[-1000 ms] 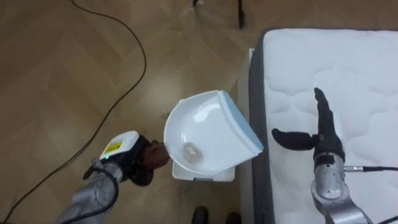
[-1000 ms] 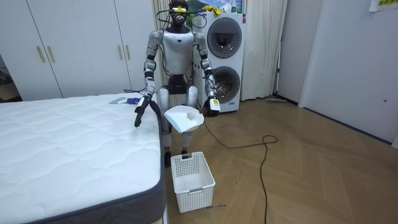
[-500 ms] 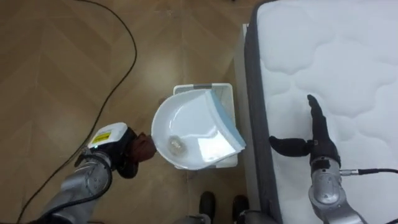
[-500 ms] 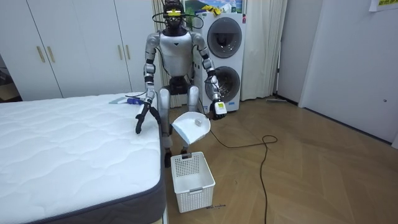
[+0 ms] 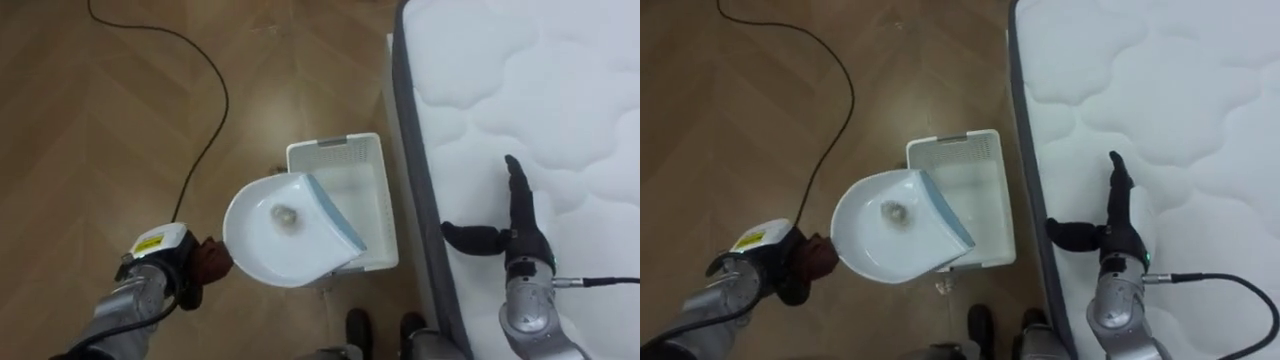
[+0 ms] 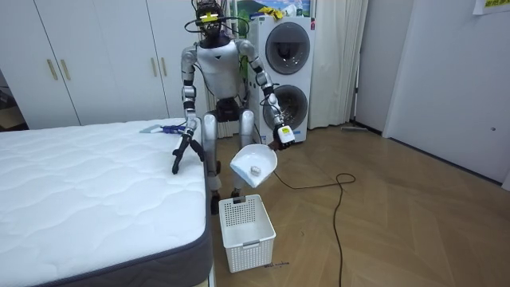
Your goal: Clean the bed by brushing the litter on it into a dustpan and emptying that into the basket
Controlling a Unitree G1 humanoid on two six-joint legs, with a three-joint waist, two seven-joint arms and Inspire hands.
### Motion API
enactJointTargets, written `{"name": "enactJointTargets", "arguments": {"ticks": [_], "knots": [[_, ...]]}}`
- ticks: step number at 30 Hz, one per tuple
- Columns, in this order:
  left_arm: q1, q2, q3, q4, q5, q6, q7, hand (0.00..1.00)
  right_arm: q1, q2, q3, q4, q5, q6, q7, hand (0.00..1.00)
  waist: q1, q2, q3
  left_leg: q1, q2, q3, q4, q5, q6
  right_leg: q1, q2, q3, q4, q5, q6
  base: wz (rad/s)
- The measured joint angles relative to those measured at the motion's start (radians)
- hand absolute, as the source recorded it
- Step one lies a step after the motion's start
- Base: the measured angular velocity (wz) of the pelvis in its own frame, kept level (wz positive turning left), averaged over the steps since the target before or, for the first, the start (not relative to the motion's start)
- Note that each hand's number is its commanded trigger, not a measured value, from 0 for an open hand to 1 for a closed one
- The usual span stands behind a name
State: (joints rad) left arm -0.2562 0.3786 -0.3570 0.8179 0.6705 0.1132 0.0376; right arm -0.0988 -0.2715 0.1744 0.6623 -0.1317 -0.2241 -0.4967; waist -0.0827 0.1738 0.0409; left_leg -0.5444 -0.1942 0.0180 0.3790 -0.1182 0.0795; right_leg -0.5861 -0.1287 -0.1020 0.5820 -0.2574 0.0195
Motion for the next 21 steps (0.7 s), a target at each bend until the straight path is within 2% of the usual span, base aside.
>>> {"name": "enactJointTargets", "arguments": {"ticks": [3,5,8,10,14,17,21], "knots": [[-0.001,0.020,0.000,0.000,-0.003,0.013,0.002,1.00,-0.008,-0.009,0.000,-0.002,-0.016,-0.004,0.013,0.00,-0.017,0.018,0.0007,0.005,-0.010,0.011,-0.007,0.000,-0.001,-0.005,-0.004,0.033,0.028,-0.015,-0.003,0.03],[-0.001,0.039,0.000,0.000,-0.004,0.012,0.001,1.00,-0.016,-0.009,0.000,-0.011,-0.028,-0.004,0.014,0.00,-0.025,0.027,0.0005,0.006,-0.013,0.018,-0.024,-0.001,-0.012,-0.015,-0.006,0.046,0.045,-0.017,-0.003,0.07],[0.003,0.064,0.000,0.001,-0.002,0.020,0.000,1.00,-0.017,-0.011,0.000,-0.011,-0.029,-0.003,0.012,0.00,-0.025,0.035,-0.0017,0.015,-0.016,0.021,-0.033,0.002,-0.018,-0.018,-0.008,0.050,0.056,-0.017,-0.003,0.02],[0.007,0.075,0.000,0.000,-0.003,0.021,0.000,1.00,-0.018,-0.015,-0.001,-0.011,-0.032,-0.001,0.009,0.00,-0.026,0.045,-0.0036,0.014,-0.016,0.021,-0.032,0.005,-0.016,-0.017,-0.008,0.049,0.057,-0.017,-0.003,0.06],[0.010,0.094,0.002,0.000,-0.003,0.021,0.000,1.00,-0.018,-0.042,0.000,-0.027,-0.041,0.000,0.005,0.00,-0.019,0.074,-0.0031,0.010,-0.021,0.021,-0.033,0.019,0.008,-0.030,-0.012,0.046,0.062,-0.017,-0.003,0.00],[0.009,0.121,0.002,-0.001,-0.002,0.021,0.000,1.00,-0.008,-0.050,0.000,-0.047,-0.040,-0.001,0.009,0.00,-0.020,0.080,-0.0036,0.008,-0.023,0.021,-0.035,0.022,0.011,-0.039,-0.016,0.047,0.073,-0.017,-0.003,0.00],[0.008,0.130,0.002,-0.004,-0.003,0.025,0.000,1.00,-0.003,-0.055,0.000,-0.055,-0.041,-0.003,0.009,0.00,-0.021,0.086,-0.0032,0.008,-0.028,0.027,-0.038,0.020,0.009,-0.045,-0.025,0.046,0.083,-0.022,-0.003,-0.02]]}}
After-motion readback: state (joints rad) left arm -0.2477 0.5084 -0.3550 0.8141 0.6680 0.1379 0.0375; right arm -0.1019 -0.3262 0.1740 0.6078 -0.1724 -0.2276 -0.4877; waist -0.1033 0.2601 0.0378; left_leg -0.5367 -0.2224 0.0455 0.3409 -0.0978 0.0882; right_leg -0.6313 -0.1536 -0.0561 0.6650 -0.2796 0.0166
